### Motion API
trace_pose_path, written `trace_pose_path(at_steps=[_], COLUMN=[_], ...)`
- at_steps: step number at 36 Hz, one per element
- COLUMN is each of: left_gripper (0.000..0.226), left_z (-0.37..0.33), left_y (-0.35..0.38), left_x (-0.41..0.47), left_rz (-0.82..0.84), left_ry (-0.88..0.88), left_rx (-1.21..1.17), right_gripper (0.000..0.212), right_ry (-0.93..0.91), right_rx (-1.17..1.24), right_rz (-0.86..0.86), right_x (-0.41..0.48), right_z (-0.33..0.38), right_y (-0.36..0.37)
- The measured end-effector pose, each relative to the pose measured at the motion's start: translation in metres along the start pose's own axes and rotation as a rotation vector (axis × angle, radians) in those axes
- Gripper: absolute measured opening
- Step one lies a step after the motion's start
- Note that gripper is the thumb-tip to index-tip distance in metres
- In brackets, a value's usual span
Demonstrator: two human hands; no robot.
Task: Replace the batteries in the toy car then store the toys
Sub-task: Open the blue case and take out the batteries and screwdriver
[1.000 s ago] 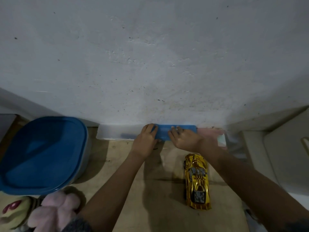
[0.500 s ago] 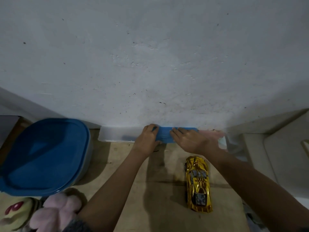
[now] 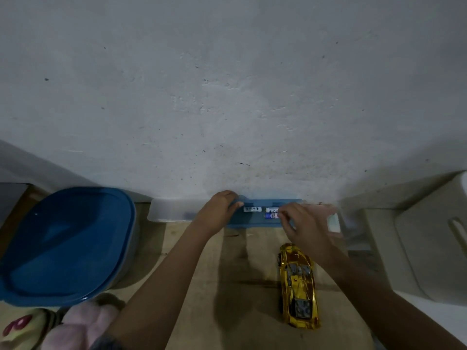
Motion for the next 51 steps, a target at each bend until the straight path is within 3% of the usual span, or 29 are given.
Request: trace_pose_path(at_steps=[3, 12, 22, 27, 43, 51], left_gripper=[0.034, 0.038, 0.03, 0.028, 0.031, 0.031], left_z=[-0.001, 0.0, 0.0, 0.002, 0.009, 0.011], left_y=[-0.002, -0.003, -0.006, -0.006, -0.003, -0.004], left_x=[0.0, 0.001, 0.003, 0.005, 0.007, 0.007], left_rz=[-0.013, 0.007, 0.044, 0.08, 0.124, 0.117], left_ry=[-0.011, -0.05, -0.019, -0.03, -0.059, -0.061], left_rx=[-0.034, -0.085, -0.133, -0.172, -0.202, -0.197], right_gripper=[0.024, 0.041, 0.051, 0.042, 0.039, 0.04], right_ry=[0.039, 0.223, -0.054, -0.175, -0.268, -0.363], right_rx=[0.041, -0.055, -0.237, -0.307, -0.423, -0.606], right_rz=[0.165, 0.383, 0.429, 0.443, 0.331, 0.434], right_x=[-0.011, 0.004, 0.019, 0.026, 0.029, 0.015], right_z=[-0.003, -0.002, 0.018, 0.023, 0.022, -0.001], right_y=[0.019, 0.059, 0.083, 0.094, 0.091, 0.067])
Point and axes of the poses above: each hand's wrist, its own x-axis towards the middle knuckle, its own y-axis out of the palm, z = x × y, the point moved 7 cm from there along x, towards the middle knuckle, and after that the axes turned 9 degrees about -y, right-handed, at the moved point
